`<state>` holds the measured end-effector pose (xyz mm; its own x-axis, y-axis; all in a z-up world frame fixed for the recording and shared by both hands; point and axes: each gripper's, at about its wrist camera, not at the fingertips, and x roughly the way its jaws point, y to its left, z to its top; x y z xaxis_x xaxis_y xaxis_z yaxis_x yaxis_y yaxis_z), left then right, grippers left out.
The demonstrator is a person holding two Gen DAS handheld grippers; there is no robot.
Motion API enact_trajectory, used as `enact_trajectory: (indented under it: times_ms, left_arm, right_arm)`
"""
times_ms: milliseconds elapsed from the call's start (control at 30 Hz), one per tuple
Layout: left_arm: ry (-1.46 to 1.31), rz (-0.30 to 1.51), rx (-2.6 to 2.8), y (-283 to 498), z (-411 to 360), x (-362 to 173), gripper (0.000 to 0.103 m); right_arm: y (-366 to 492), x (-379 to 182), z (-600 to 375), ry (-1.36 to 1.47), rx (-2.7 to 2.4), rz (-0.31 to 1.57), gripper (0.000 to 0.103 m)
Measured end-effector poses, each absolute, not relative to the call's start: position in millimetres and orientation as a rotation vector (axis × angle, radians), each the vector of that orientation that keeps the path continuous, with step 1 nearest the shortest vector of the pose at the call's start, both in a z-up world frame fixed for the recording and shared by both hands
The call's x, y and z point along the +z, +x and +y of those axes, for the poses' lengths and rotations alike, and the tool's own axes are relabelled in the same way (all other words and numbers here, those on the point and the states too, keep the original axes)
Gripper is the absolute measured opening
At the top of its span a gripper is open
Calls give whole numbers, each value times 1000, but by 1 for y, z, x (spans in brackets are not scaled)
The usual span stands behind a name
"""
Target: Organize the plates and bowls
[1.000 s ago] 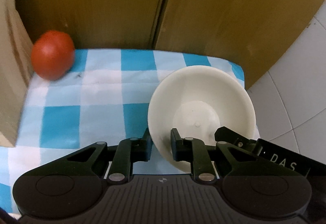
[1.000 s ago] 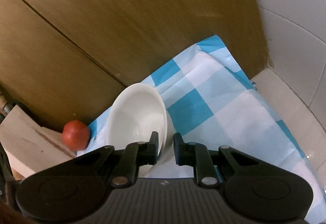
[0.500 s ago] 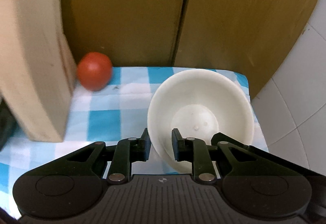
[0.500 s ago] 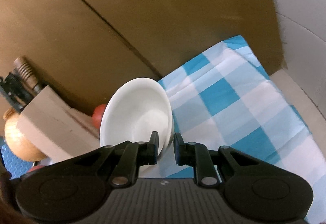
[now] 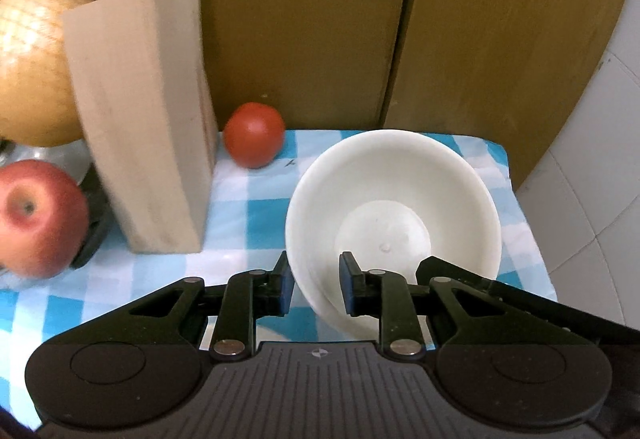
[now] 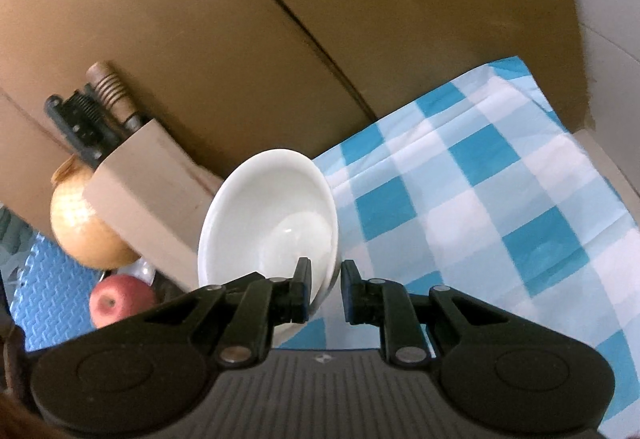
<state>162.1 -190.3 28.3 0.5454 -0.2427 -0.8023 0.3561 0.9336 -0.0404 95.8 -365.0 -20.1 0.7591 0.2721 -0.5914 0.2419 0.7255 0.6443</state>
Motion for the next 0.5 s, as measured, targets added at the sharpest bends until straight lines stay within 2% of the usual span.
enact_trajectory:
  times_ms: [500]
  left_arm:
    - [173, 903, -314, 117, -137, 35, 33]
  right_arm:
    - [58, -12, -313, 732, 125, 777, 17]
